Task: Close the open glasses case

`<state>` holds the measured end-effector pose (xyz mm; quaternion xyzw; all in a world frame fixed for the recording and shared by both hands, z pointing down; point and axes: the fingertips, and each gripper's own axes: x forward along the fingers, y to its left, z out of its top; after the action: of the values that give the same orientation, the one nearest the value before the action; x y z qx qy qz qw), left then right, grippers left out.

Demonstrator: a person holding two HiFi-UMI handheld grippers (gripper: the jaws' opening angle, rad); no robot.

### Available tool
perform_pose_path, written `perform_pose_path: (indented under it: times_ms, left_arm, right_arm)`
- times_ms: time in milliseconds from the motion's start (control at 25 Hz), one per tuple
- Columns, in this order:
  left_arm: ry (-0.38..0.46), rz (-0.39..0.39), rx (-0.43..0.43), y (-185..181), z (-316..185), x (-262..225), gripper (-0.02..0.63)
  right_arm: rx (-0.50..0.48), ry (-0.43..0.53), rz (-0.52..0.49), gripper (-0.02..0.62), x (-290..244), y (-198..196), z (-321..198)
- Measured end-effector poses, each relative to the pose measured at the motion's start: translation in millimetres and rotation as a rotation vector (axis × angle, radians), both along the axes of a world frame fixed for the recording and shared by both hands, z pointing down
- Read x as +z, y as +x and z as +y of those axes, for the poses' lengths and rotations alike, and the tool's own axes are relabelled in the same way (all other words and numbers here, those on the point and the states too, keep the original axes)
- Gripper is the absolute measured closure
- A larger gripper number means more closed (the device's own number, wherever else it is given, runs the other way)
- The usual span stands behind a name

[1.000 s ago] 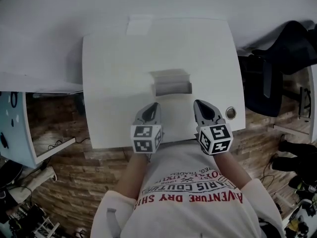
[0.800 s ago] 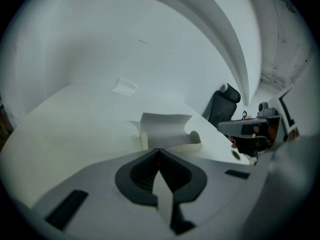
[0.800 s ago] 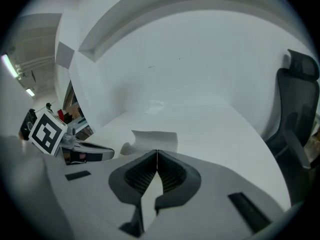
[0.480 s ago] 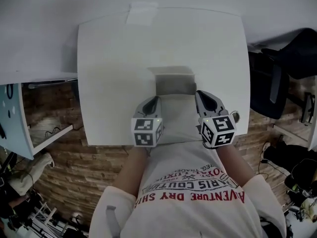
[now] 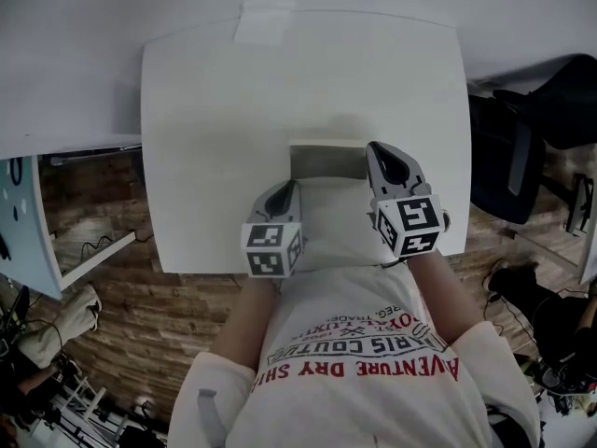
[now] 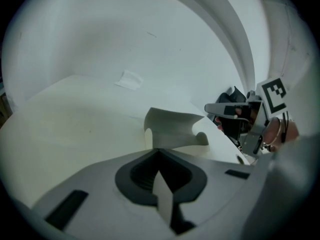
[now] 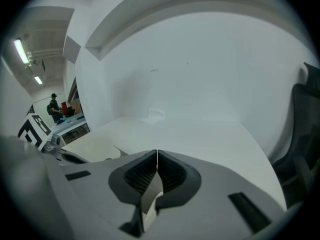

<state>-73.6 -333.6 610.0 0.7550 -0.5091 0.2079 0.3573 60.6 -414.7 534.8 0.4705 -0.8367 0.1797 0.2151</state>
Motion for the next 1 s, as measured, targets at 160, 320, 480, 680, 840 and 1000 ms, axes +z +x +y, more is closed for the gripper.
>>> perform_pose_path:
  times_ms: [160, 320, 480, 680, 840, 1000]
  left_arm:
    - [0.001, -0.010, -0.003, 0.6, -0.1, 0.0, 0.601]
    - [0.006, -0.009, -0.010, -0.7, 0.3, -0.4, 0.601]
    - [0.017, -0.019, -0.010, 0.2, -0.1, -0.9, 0.601]
    - [0.022, -0.014, -0.013, -0.5, -0.6, -0.4, 0.601]
    - [0.027, -0.007, -0.004, -5.5, -2.1, 1.1, 0.601]
    - [0.037, -0.013, 0.013, -5.9, -1.8, 0.9, 0.601]
  right_arm:
    - [0.000, -0.033, 0.010, 0.583, 11.7, -2.8, -4.1]
    - [0.018, -0.054, -0.016, 0.583, 15.4, -3.4, -2.8]
    - [0.029, -0.052, -0.027, 0.583, 14.4, -2.2, 2.1]
    - [0.033, -0.055, -0.024, 0.583, 16.1, -2.0, 15.0]
    - [0.050, -0.061, -0.023, 0.583, 19.1, -6.1, 23.7]
    - [0.066, -0.060, 0.007, 0.583, 23.3, -6.7, 36.1]
